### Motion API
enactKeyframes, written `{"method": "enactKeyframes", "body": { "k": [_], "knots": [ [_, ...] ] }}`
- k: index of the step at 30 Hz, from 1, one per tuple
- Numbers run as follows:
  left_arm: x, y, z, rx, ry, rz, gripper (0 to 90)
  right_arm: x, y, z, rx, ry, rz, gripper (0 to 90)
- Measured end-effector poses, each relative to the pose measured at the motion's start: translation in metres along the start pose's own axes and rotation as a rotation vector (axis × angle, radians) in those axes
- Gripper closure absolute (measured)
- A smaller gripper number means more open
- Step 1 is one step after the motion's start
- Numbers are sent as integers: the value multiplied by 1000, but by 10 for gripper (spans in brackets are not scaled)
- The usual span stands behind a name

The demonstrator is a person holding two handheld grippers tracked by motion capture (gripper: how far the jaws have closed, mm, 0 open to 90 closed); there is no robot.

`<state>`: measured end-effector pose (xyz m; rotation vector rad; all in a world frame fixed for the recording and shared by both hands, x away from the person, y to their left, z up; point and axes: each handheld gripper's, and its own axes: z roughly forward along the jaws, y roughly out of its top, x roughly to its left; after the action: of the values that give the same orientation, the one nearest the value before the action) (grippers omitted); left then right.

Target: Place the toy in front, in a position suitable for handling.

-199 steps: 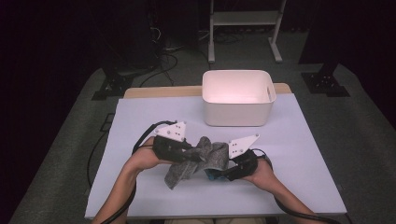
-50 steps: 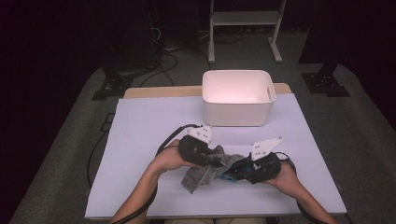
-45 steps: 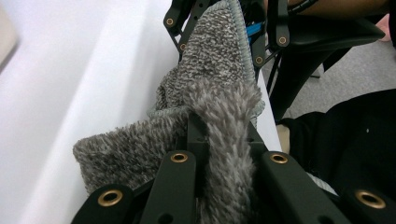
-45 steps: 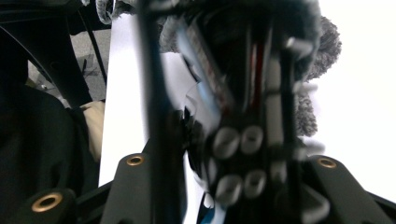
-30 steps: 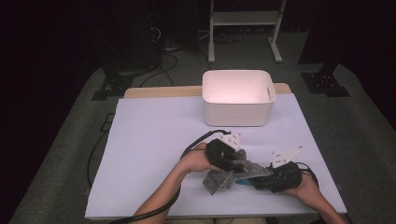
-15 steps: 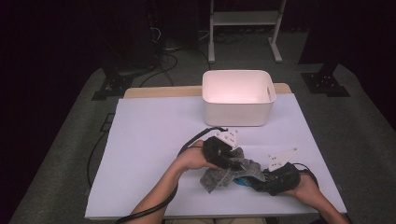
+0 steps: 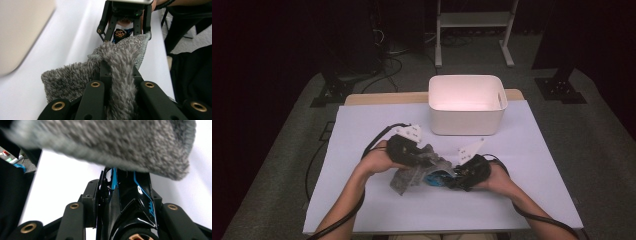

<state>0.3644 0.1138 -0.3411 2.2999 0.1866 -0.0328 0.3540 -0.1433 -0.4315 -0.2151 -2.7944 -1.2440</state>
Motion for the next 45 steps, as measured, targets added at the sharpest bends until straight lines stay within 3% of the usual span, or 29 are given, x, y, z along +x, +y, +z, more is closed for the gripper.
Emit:
{"method": "enactKeyframes", "body": {
  "k": [5,9,13,17,22,30,35,45],
  "knots": [
    [7,-23,-10,-5,25,-58,801,-16,17,25,39,18,-32,557],
    [11,-32,-2,-7,7,-80,798,-18,17,29,23,33,-4,550],
    [12,-30,4,-3,-2,-84,796,-12,13,25,-3,55,53,455],
    [7,-26,13,14,-21,-73,796,-3,10,16,-23,43,64,421],
    [0,-34,25,39,-49,-77,795,12,7,15,-13,-1,44,346],
    [-12,-48,31,37,-75,-79,791,25,6,15,-35,-10,48,285],
    [-14,-50,35,41,-82,-77,791,40,6,17,-17,-71,-20,303],
    [-18,-59,35,55,-90,-82,787,43,-7,12,2,-93,1,189]
  ]
}}
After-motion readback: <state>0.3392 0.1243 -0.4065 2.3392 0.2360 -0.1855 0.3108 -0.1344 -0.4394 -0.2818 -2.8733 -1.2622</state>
